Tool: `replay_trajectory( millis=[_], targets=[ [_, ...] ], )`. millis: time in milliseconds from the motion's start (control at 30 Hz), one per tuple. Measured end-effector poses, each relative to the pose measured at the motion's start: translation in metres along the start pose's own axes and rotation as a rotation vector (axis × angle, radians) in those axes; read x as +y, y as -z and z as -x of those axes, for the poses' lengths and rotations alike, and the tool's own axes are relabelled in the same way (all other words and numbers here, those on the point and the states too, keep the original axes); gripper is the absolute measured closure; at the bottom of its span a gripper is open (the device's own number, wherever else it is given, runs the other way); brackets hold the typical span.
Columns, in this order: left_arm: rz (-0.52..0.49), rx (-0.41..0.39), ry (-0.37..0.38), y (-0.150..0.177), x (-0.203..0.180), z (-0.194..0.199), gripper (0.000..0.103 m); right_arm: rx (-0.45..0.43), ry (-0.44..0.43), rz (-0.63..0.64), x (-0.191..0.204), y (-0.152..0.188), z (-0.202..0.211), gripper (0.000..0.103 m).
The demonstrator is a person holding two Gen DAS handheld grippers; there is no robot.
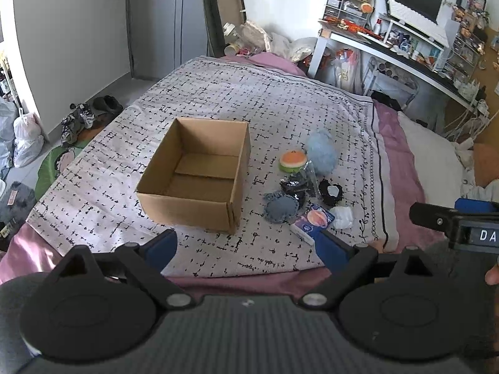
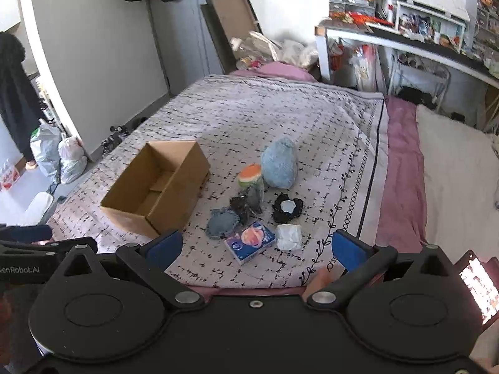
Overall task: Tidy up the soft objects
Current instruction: 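Grasp the white crumpled plastic with the right gripper while the left tool approaches the tissue pack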
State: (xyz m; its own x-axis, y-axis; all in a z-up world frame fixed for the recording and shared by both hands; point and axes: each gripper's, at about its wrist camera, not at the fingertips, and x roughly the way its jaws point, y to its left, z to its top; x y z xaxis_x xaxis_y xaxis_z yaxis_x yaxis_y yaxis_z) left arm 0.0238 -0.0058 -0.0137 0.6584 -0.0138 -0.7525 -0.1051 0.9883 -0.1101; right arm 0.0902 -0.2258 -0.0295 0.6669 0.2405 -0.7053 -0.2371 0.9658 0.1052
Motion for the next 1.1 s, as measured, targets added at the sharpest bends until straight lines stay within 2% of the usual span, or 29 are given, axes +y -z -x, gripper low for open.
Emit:
replay_trajectory(
  millis=[167, 333, 467, 700, 1100],
  targets=[
    [0.039, 0.040, 0.002, -0.005, 0.000, -0.029, 0.009, 0.037, 0.008, -0.049, -0.009, -0.005, -0.027, 0.000],
    [0.037, 0.056, 0.029, -0.012, -0.008, -0.050, 0.011, 0.080, 0.020, -0.160, -0.028, -0.014, -0.057, 0.000],
    [0.031, 0.069, 0.050, -0.019, -0.017, -0.067, 0.011, 0.163, -0.005, -0.256, -0.041, -0.016, -0.093, 0.002],
    [0.019, 0.130, 0.093, -0.022, -0.036, -0.107, 0.013, 0.255, 0.008, -0.361, -0.057, -0.019, -0.140, 0.009],
    [0.015, 0.227, 0.123, -0.017, -0.064, -0.179, 0.018, 0.393, 0.042, -0.521, -0.080, -0.005, -0.209, 0.012]
  ],
)
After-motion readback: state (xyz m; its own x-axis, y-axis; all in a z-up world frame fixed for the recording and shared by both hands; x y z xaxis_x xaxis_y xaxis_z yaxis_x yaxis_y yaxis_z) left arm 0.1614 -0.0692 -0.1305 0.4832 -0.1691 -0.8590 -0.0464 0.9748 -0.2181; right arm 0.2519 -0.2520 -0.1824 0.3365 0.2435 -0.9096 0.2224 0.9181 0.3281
